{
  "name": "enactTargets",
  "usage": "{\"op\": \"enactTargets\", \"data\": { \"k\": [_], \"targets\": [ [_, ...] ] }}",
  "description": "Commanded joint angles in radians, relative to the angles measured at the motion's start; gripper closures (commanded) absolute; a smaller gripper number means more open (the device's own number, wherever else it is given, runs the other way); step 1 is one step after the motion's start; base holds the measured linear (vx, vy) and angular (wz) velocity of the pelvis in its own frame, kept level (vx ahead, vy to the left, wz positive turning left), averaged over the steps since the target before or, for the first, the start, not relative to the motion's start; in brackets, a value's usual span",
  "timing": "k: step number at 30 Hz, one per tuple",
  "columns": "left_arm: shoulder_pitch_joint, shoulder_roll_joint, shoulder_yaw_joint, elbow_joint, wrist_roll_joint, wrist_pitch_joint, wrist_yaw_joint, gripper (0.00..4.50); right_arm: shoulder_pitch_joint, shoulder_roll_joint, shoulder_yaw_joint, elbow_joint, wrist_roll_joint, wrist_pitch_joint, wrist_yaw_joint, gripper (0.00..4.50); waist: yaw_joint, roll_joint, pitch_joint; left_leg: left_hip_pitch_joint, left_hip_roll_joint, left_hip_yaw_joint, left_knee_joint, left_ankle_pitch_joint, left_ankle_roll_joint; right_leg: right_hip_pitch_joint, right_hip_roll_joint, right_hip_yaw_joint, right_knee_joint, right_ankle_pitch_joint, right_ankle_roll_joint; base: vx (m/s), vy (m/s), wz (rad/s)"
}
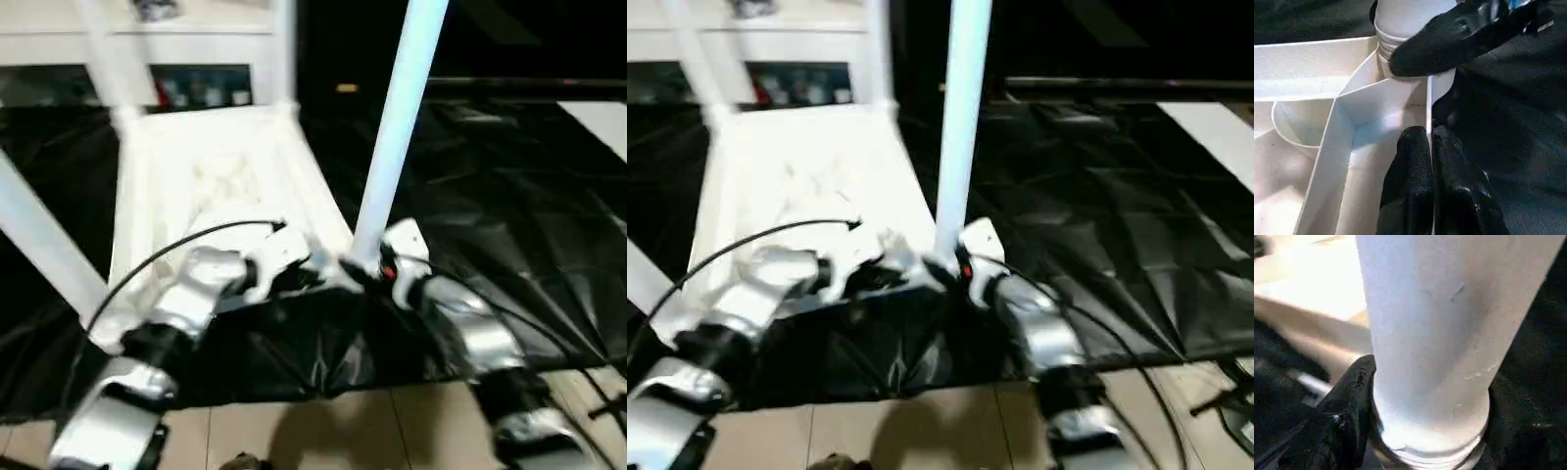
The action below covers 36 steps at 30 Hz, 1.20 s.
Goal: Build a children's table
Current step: Rotate leg to tighten
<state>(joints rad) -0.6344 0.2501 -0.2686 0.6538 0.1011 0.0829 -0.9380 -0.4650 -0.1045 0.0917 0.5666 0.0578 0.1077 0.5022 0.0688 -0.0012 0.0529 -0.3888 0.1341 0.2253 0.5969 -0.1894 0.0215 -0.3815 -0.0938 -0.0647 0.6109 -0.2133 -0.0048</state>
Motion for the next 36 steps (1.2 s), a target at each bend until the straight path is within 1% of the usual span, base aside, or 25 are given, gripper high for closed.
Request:
{"op": "enactTargets", "data": {
  "k": [1, 2, 3, 4, 6, 7, 10, 11, 12, 13, 14, 16, 17, 18, 19, 20, 22, 23, 25, 27, 28, 29, 32, 33, 36],
  "targets": [
    [-0.04, -0.05, -0.001, -0.007, 0.008, 0.013, 0.073, 4.5, 0.0, 0.066, 0.053, 0.027, -0.023, 0.012, -0.025, 1.8, -0.003, 0.004, -0.054, 0.039, 0.115, -0.072, -0.099, -0.366, -0.107, 0.008, -0.1, 0.065, -0.082, -0.231, -0.213, 0.0, 0.0, 0.0],
    [-0.041, -0.064, -0.002, -0.008, 0.012, 0.016, 0.087, 4.5, -0.002, 0.092, 0.058, 0.036, -0.036, -0.01, -0.052, 1.8, -0.004, 0.002, -0.057, 0.035, 0.113, -0.072, -0.097, -0.344, -0.097, 0.014, -0.1, 0.063, -0.079, -0.207, -0.217, 0.0, 0.0, 0.0],
    [-0.04, -0.079, -0.006, -0.012, 0.011, 0.012, 0.088, 4.5, 0.002, 0.124, 0.073, 0.034, -0.037, -0.039, -0.048, 1.24, -0.005, 0.001, -0.057, 0.034, 0.114, -0.071, -0.097, -0.332, -0.091, 0.015, -0.101, 0.064, -0.078, -0.193, -0.22, 0.0, 0.0, 0.0],
    [-0.036, -0.082, -0.01, -0.016, 0.007, 0.006, 0.075, 4.5, 0.006, 0.133, 0.079, 0.026, -0.03, -0.045, -0.033, 1.1, -0.005, 0.001, -0.057, 0.034, 0.113, -0.068, -0.094, -0.316, -0.077, 0.015, -0.101, 0.064, -0.078, -0.174, -0.226, 0.0, 0.0, 0.0],
    [-0.032, -0.08, -0.016, -0.022, 0.003, 0.0, 0.061, 4.5, 0.008, 0.135, 0.082, 0.02, -0.025, -0.046, -0.021, 1.04, -0.004, 0.001, -0.057, 0.032, 0.113, -0.067, -0.093, -0.298, -0.057, 0.019, -0.1, 0.064, -0.077, -0.156, -0.231, 0.0, 0.0, 0.0],
    [-0.027, -0.074, -0.02, -0.027, 0.0, -0.009, 0.046, 4.5, 0.009, 0.125, 0.089, 0.013, -0.028, -0.052, -0.005, 1.04, -0.004, 0.003, -0.057, 0.033, 0.114, -0.067, -0.093, -0.292, -0.049, 0.019, -0.098, 0.063, -0.076, -0.147, -0.234, 0.0, 0.0, 0.0],
    [0.001, -0.041, -0.032, -0.057, -0.02, -0.031, -0.032, 4.5, 0.017, 0.07, 0.113, -0.018, -0.022, -0.068, 0.094, 0.65, -0.004, 0.003, -0.058, 0.033, 0.114, -0.066, -0.092, -0.282, -0.038, 0.023, -0.097, 0.061, -0.073, -0.127, -0.241, 0.0, 0.0, 0.0],
    [0.013, -0.022, -0.038, -0.069, -0.026, -0.038, -0.069, 4.5, 0.021, 0.039, 0.12, -0.033, -0.015, -0.074, 0.154, 0.65, -0.003, 0.003, -0.059, 0.033, 0.114, -0.066, -0.091, -0.277, -0.034, 0.024, -0.096, 0.061, -0.072, -0.119, -0.242, 0.0, 0.0, 0.0],
    [0.018, -0.013, -0.04, -0.073, -0.028, -0.04, -0.086, 4.5, 0.023, 0.024, 0.122, -0.039, -0.011, -0.077, 0.183, 0.65, -0.004, 0.003, -0.06, 0.029, 0.114, -0.063, -0.089, -0.247, -0.014, 0.027, -0.095, 0.061, -0.066, -0.068, -0.248, 0.0, 0.0, 0.0],
    [0.024, -0.003, -0.04, -0.076, -0.03, -0.048, -0.106, 4.5, 0.023, 0.009, 0.121, -0.042, -0.007, -0.08, 0.213, 0.65, -0.004, 0.004, -0.061, 0.03, 0.114, -0.063, -0.088, -0.237, -0.009, 0.027, -0.095, 0.06, -0.064, -0.054, -0.252, 0.0, 0.0, 0.0],
    [0.032, 0.012, -0.043, -0.083, -0.038, -0.058, -0.143, 4.5, 0.025, -0.015, 0.117, -0.05, 0.005, -0.078, 0.259, 0.65, -0.003, 0.002, -0.062, 0.031, 0.113, -0.062, -0.086, -0.22, 0.004, 0.029, -0.095, 0.059, -0.063, -0.03, -0.263, 0.0, 0.0, 0.0],
    [0.037, 0.025, -0.044, -0.088, -0.043, -0.06, -0.167, 4.5, 0.027, -0.034, 0.116, -0.058, 0.015, -0.074, 0.299, 0.65, -0.001, 0.002, -0.061, 0.028, 0.113, -0.06, -0.083, -0.209, 0.02, 0.03, -0.094, 0.059, -0.061, -0.017, -0.277, 0.0, 0.0, 0.0],
    [0.042, 0.036, -0.045, -0.092, -0.049, -0.068, -0.191, 4.5, 0.03, -0.052, 0.115, -0.068, 0.026, -0.07, 0.336, 0.65, -0.001, 0.002, -0.06, 0.029, 0.114, -0.059, -0.084, -0.207, 0.023, 0.03, -0.095, 0.059, -0.061, -0.021, -0.279, 0.0, 0.0, 0.0],
    [0.045, 0.046, -0.044, -0.095, -0.055, -0.07, -0.212, 4.5, 0.033, -0.069, 0.115, -0.078, 0.036, -0.064, 0.371, 0.65, 0.004, 0.004, -0.06, 0.032, 0.116, -0.059, -0.083, -0.211, 0.024, 0.029, -0.095, 0.058, -0.062, -0.035, -0.282, 0.0, 0.0, 0.0],
    [0.047, 0.055, -0.042, -0.098, -0.061, -0.067, -0.229, 4.5, 0.037, -0.087, 0.117, -0.089, 0.046, -0.057, 0.407, 0.65, 0.007, 0.002, -0.059, 0.031, 0.118, -0.058, -0.085, -0.215, 0.023, 0.028, -0.092, 0.057, -0.062, -0.052, -0.282, 0.0, 0.0, 0.0],
    [0.05, 0.066, -0.039, -0.102, -0.071, -0.073, -0.256, 4.5, 0.041, -0.11, 0.122, -0.101, 0.056, -0.048, 0.45, 0.65, 0.015, 0.004, -0.059, 0.034, 0.119, -0.058, -0.086, -0.223, 0.016, 0.029, -0.09, 0.055, -0.061, -0.069, -0.278, 0.0, 0.0, 0.0],
    [0.055, 0.085, -0.037, -0.11, -0.081, -0.068, -0.292, 4.5, 0.049, -0.146, 0.135, -0.12, 0.067, -0.037, 0.514, 0.65, 0.024, 0.004, -0.058, 0.036, 0.121, -0.055, -0.087, -0.233, 0.009, 0.025, -0.088, 0.055, -0.06, -0.078, -0.276, 0.0, 0.0, 0.0],
    [0.058, 0.099, -0.037, -0.113, -0.085, -0.066, -0.317, 4.5, 0.051, -0.163, 0.141, -0.126, 0.068, -0.034, 0.546, 0.65, 0.027, 0.002, -0.058, 0.037, 0.121, -0.056, -0.088, -0.24, 0.002, 0.024, -0.091, 0.056, -0.061, -0.088, -0.276, 0.0, 0.0, 0.0],
    [0.06, 0.109, -0.037, -0.114, -0.088, -0.064, -0.333, 4.5, 0.052, -0.173, 0.144, -0.129, 0.068, -0.033, 0.565, 0.65, 0.029, 0.002, -0.058, 0.035, 0.12, -0.055, -0.088, -0.245, -0.007, 0.023, -0.093, 0.057, -0.06, -0.099, -0.277, 0.0, 0.0, 0.0],
    [0.065, 0.134, -0.038, -0.116, -0.087, -0.063, -0.358, 4.5, 0.051, -0.183, 0.146, -0.128, 0.066, -0.035, 0.59, 0.65, 0.03, 0.002, -0.057, 0.035, 0.12, -0.057, -0.089, -0.255, -0.017, 0.022, -0.095, 0.058, -0.062, -0.119, -0.273, 0.0, 0.0, 0.0],
    [0.068, 0.15, -0.039, -0.115, -0.085, -0.061, -0.372, 4.5, 0.051, -0.186, 0.149, -0.13, 0.071, -0.028, 0.611, 0.65, 0.031, -0.002, -0.057, 0.036, 0.12, -0.057, -0.089, -0.255, -0.019, 0.022, -0.096, 0.059, -0.063, -0.126, -0.271, 0.0, 0.0, 0.0],
    [0.069, 0.154, -0.039, -0.114, -0.086, -0.061, -0.377, 4.5, 0.052, -0.189, 0.151, -0.133, 0.075, -0.024, 0.619, 0.9, 0.031, -0.001, -0.058, 0.035, 0.12, -0.058, -0.089, -0.251, -0.018, 0.023, -0.097, 0.059, -0.062, -0.125, -0.272, 0.0, 0.0, 0.0],
    [0.075, 0.17, -0.044, -0.117, -0.084, -0.063, -0.394, 4.5, 0.055, -0.197, 0.163, -0.146, 0.078, -0.016, 0.633, 1.03, 0.032, 0.0, -0.059, 0.036, 0.12, -0.057, -0.089, -0.233, -0.017, 0.021, -0.094, 0.057, -0.06, -0.102, -0.274, 0.0, 0.0, 0.0],
    [0.078, 0.174, -0.045, -0.119, -0.085, -0.063, -0.397, 4.5, 0.058, -0.195, 0.169, -0.15, 0.078, -0.015, 0.635, 1.15, 0.033, -0.001, -0.059, 0.035, 0.12, -0.057, -0.089, -0.231, -0.017, 0.022, -0.095, 0.057, -0.059, -0.101, -0.274, 0.0, 0.0, 0.0],
    [0.078, 0.173, -0.044, -0.121, -0.086, -0.062, -0.399, 4.5, 0.063, -0.19, 0.177, -0.15, 0.072, -0.016, 0.64, 1.4, 0.033, -0.001, -0.058, 0.037, 0.119, -0.056, -0.089, -0.243, -0.021, 0.02, -0.096, 0.058, -0.062, -0.121, -0.274, 0.0, 0.0, 0.0]
  ]
}}
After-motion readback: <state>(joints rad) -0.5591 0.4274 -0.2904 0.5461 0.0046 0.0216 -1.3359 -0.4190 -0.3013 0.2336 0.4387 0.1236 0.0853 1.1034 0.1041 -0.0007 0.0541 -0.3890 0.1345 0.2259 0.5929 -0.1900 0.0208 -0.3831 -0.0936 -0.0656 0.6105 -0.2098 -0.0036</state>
